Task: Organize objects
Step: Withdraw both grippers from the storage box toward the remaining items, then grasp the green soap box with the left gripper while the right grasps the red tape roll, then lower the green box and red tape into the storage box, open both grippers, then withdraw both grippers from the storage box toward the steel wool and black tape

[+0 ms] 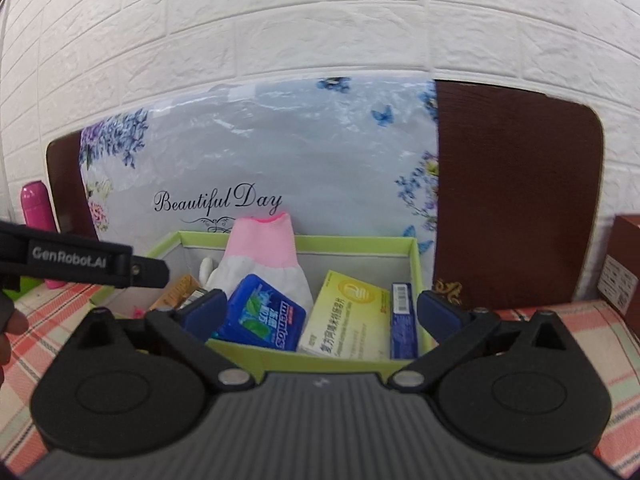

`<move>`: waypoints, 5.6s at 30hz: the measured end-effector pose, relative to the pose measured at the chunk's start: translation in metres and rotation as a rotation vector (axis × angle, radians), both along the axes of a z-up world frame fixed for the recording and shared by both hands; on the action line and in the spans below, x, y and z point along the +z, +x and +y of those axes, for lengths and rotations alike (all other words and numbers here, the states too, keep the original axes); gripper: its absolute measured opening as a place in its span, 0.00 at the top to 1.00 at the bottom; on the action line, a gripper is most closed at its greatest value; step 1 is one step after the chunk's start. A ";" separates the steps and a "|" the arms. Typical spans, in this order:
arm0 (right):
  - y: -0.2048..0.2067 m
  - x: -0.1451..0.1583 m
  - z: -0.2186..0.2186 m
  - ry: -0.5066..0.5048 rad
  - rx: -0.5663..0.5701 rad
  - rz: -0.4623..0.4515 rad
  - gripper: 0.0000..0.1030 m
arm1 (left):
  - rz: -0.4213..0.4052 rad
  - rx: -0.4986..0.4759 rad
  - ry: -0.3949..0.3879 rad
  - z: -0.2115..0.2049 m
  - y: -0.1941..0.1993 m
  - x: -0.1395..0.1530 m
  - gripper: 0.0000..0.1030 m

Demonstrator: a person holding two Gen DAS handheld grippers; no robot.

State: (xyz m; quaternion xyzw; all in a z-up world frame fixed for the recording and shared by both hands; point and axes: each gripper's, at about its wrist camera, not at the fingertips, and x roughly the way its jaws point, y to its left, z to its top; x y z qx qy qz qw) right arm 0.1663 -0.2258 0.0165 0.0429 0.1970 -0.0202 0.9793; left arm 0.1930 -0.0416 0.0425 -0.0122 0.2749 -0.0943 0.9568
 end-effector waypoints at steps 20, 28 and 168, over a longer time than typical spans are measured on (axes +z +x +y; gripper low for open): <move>-0.124 -0.013 -0.035 0.151 -0.111 0.120 0.00 | 0.174 0.033 -0.003 -0.004 -0.097 -0.037 0.22; -0.143 -0.025 -0.030 0.162 -0.106 0.155 0.00 | 0.226 0.050 -0.047 0.015 -0.109 -0.047 0.22; -0.081 0.002 -0.014 0.079 -0.033 0.007 0.00 | 0.046 0.086 -0.026 0.002 -0.054 -0.011 0.19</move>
